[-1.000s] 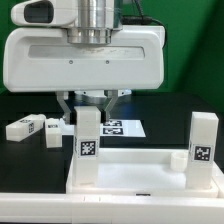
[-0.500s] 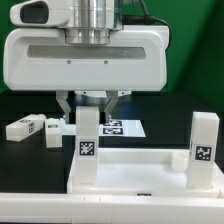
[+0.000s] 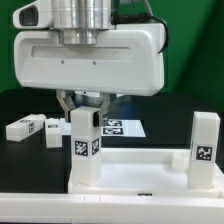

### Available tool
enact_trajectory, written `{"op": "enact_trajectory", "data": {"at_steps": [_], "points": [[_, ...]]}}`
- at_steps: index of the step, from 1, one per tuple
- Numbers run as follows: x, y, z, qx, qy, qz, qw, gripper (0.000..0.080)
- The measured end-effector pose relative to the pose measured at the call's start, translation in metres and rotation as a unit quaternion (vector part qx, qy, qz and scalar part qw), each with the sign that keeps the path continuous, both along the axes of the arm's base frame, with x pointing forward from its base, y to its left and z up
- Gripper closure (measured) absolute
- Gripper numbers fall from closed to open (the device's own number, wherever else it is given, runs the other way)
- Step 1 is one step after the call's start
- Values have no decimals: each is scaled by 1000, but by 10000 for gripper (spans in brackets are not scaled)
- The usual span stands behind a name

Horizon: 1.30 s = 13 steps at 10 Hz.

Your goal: Assemble desk

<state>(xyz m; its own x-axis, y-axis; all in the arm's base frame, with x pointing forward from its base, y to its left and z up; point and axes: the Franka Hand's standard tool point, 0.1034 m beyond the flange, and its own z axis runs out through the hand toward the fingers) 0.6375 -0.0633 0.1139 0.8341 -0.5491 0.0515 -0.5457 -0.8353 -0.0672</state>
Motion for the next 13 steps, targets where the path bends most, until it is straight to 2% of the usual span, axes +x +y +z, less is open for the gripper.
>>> {"op": "enact_trajectory", "data": {"at_steps": [4, 7, 10, 11, 12, 13], "points": [[0, -1, -1, 25, 4, -168, 985, 509], [0, -1, -1, 43, 9, -277, 960, 509], [0, 0, -1, 51, 12, -339, 939, 508], [0, 0, -1, 50, 11, -324, 945, 508], [0, 0, -1, 47, 10, -290, 956, 313], [0, 0, -1, 45, 8, -267, 963, 186]]}}
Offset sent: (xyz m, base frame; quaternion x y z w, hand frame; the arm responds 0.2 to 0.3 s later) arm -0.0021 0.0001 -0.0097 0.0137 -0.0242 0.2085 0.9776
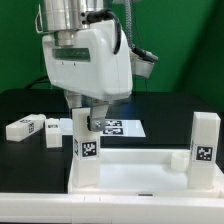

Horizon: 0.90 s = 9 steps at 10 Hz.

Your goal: Assemble desk

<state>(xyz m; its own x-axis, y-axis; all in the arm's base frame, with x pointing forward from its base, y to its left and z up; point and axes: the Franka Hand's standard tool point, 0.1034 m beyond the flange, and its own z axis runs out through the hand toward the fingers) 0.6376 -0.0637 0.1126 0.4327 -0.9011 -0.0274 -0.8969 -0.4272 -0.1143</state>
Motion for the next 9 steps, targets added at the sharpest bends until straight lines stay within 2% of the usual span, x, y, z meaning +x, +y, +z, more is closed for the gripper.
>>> {"op": "enact_trajectory", "data": {"at_steps": [4, 9], "points": [[1, 3, 1, -31, -5, 176, 984, 151], [2, 4, 1, -52, -14, 378, 924, 150]]}}
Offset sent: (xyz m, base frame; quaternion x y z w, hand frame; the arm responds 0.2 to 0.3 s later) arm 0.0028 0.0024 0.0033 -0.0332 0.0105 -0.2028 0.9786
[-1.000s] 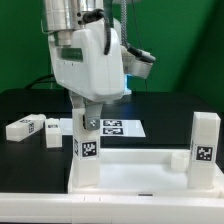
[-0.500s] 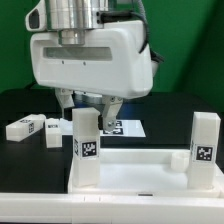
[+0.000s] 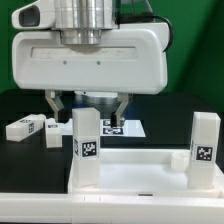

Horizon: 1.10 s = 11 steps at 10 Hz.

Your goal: Assemble desk

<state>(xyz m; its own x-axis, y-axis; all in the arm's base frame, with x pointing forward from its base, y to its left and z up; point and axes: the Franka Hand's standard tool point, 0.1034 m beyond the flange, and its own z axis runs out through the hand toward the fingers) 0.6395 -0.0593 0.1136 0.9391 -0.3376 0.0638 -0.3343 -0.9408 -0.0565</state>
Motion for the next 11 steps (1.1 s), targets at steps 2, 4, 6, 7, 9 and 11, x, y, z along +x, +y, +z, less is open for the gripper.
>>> {"op": "enact_trajectory", "data": {"at_steps": [2, 4, 6, 7, 9, 11], "points": [[0, 1, -1, -10, 0, 70, 998, 150], [0, 0, -1, -15, -2, 135, 991, 150], [-1, -2, -1, -22, -3, 218, 976, 150], [-1, -2, -1, -23, -3, 224, 974, 150], [-1, -3, -1, -23, -3, 225, 974, 408], [-1, -2, -1, -22, -3, 220, 975, 511]]}}
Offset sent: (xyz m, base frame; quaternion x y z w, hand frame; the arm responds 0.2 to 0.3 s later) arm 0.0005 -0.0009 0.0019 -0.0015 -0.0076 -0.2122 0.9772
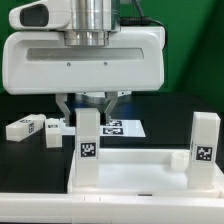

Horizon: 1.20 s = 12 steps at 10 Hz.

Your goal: Assemble desk

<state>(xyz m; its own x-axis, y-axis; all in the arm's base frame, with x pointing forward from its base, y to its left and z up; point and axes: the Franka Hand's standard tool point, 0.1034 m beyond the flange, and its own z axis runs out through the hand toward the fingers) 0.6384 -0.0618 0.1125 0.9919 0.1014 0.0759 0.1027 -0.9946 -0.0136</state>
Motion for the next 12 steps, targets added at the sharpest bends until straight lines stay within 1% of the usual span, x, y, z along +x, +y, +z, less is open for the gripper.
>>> {"op": "enact_trajectory", "data": {"at_steps": [2, 3, 4, 6, 8, 10, 12], "points": [[0, 0, 0, 1, 0, -10, 1000, 511], [0, 0, 0, 5, 1, -33, 999, 511], [0, -2, -1, 18, 2, -94, 995, 511], [0, -2, -1, 28, 4, -190, 981, 511], [-1, -5, -1, 44, 6, -292, 955, 511], [-1, -4, -1, 53, 10, -382, 922, 509], [0, -3, -2, 61, 9, -470, 881, 509]]}}
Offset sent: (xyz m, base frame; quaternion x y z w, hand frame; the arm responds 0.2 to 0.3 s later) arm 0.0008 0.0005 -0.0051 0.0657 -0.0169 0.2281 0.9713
